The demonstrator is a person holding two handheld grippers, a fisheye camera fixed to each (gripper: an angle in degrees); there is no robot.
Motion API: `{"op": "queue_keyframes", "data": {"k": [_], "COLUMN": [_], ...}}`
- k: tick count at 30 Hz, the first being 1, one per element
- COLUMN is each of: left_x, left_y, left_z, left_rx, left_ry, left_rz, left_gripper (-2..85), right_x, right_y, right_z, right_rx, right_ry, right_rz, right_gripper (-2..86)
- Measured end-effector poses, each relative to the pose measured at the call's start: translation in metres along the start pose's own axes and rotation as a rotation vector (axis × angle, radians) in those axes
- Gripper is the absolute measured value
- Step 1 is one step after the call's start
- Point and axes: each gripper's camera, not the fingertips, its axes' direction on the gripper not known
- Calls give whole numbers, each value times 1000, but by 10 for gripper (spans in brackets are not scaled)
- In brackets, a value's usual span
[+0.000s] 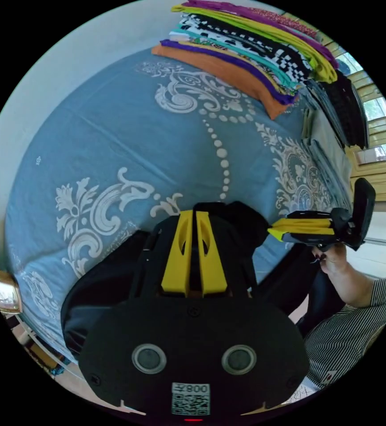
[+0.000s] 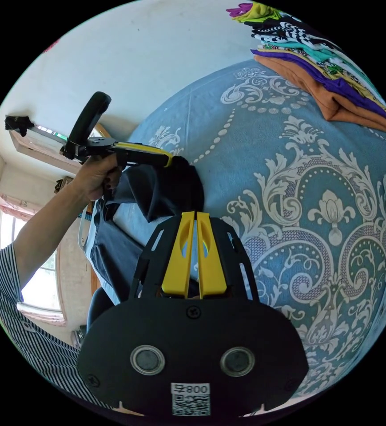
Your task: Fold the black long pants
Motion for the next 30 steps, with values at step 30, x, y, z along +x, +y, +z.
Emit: {"op": "queue_keyframes", "data": {"k": [30], "left_x": [17], "left_y": [-64], "left_z": [-9], "left_rx": [448], "left_ry": [209], "left_rz": [-13], "left_gripper": [8], "right_x": [82], "right_y": [-23], "right_z": [-145], "right_rx": [243], "right_ry": [149], "right_rz": [-61], "right_gripper": [4]}}
